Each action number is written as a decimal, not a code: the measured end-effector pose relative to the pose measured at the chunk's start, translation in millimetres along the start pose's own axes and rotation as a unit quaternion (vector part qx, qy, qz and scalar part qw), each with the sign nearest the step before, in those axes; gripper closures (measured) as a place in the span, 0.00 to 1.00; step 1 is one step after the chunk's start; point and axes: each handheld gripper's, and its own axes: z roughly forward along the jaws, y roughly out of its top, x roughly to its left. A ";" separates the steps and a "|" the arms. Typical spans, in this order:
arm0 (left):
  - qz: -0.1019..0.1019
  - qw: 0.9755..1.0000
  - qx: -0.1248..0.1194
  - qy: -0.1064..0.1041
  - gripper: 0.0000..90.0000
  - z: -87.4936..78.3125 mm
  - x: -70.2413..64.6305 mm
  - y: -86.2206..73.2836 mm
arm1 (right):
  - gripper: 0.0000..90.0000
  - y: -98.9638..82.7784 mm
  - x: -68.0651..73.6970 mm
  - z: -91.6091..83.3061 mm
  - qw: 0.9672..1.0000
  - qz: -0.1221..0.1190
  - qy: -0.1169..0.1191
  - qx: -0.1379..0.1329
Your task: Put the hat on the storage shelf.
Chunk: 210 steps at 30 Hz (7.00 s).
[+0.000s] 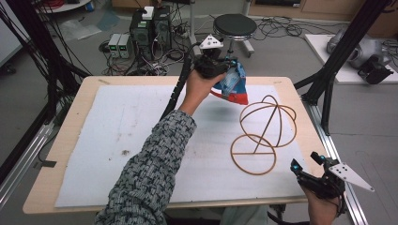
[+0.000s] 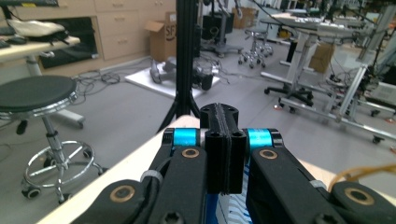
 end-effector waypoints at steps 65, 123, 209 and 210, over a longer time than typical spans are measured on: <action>-0.013 0.993 0.013 -0.116 0.99 8.2 -117.2 73.5 | 0.16 -3.0 -4.6 -13.4 1.000 0.009 -0.010 -0.005; 0.073 0.985 0.032 -0.152 0.99 -26.6 -167.5 -9.3 | 0.16 -3.0 -3.8 -12.7 1.000 0.012 -0.009 -0.002; 0.053 0.987 -0.050 0.143 0.36 -272.4 -17.9 -81.7 | 0.16 4.7 0.6 26.6 1.000 0.003 0.016 0.005; 0.051 0.987 -0.049 0.148 0.34 -276.2 -15.9 -86.7 | 0.16 4.6 0.9 26.9 1.000 0.003 0.015 0.004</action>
